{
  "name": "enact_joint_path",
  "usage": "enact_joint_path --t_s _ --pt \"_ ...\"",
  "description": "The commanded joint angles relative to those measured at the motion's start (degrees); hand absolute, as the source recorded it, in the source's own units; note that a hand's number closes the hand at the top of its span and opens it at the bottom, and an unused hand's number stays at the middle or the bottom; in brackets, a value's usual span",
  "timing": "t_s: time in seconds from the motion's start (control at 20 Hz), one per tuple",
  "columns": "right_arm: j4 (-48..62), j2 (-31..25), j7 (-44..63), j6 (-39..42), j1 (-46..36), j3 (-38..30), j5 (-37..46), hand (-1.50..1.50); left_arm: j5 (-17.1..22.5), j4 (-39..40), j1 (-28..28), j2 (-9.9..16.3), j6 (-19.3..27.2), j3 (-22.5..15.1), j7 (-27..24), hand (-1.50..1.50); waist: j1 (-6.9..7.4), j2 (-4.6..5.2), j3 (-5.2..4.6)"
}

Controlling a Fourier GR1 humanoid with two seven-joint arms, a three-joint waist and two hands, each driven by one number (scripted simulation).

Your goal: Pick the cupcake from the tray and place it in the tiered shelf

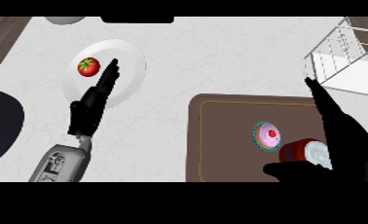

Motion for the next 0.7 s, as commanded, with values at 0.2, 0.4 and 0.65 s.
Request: enact_joint_path --t_s 0.2,0.4,0.65 --pt "4.1 6.0 12.2 3.8 -2.8 -0.2 3.4 -1.5 -0.6 -5.1 0.9 -0.6 0.8 -0.2 4.5 0.0 0.3 -0.05 0.08" --pt "2.4 8.2 12.6 6.0 -0.2 1.2 6.0 -1.5 -2.9 -2.1 1.9 -2.7 2.2 -1.6 1.3 0.0 -0.3 -0.1 0.07" --pt "4.3 11.9 14.1 9.3 -2.0 1.8 8.4 -1.5 -0.8 -3.1 0.6 -0.2 -0.6 1.1 3.2 0.0 -0.05 -0.13 0.05"
